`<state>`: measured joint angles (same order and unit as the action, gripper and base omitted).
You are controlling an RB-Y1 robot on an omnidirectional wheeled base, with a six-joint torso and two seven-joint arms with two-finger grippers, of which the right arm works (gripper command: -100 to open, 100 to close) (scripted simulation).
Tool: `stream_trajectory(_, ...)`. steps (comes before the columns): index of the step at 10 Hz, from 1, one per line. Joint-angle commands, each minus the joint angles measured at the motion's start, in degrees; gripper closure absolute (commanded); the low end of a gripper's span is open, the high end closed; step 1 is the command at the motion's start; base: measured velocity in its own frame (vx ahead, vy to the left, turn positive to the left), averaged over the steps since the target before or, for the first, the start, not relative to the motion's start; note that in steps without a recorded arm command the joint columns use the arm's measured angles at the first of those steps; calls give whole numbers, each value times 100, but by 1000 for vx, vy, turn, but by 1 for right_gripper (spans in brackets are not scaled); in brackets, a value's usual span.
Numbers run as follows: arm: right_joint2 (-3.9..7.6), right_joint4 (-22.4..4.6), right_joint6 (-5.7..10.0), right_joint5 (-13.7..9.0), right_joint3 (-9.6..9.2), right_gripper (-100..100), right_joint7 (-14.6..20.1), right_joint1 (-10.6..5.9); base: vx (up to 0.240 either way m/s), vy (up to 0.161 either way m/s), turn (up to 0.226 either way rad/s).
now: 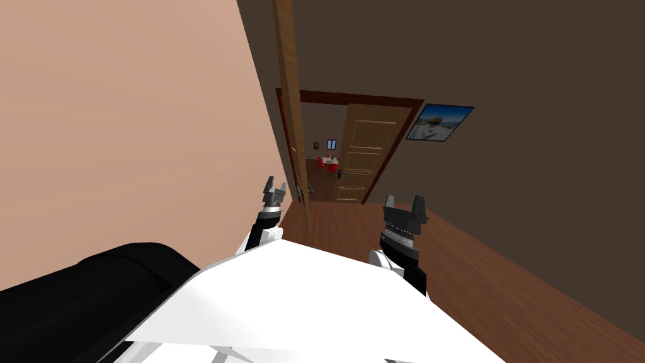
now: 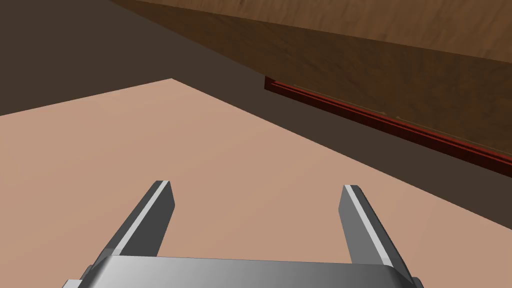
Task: Pull the door open
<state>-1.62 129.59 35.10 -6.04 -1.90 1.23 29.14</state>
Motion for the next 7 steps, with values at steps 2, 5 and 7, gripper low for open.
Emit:
stream_trajectory(2, 102, -316, -19, 6, 109, -100, 8, -163, 53, -17, 123)
stream_trajectory(5, 196, -628, -38, 12, 217, -100, 17, -324, 70, -24, 74)
stream_trajectory(7, 273, -897, -54, 17, 310, -100, 24, -463, 68, -22, 102)
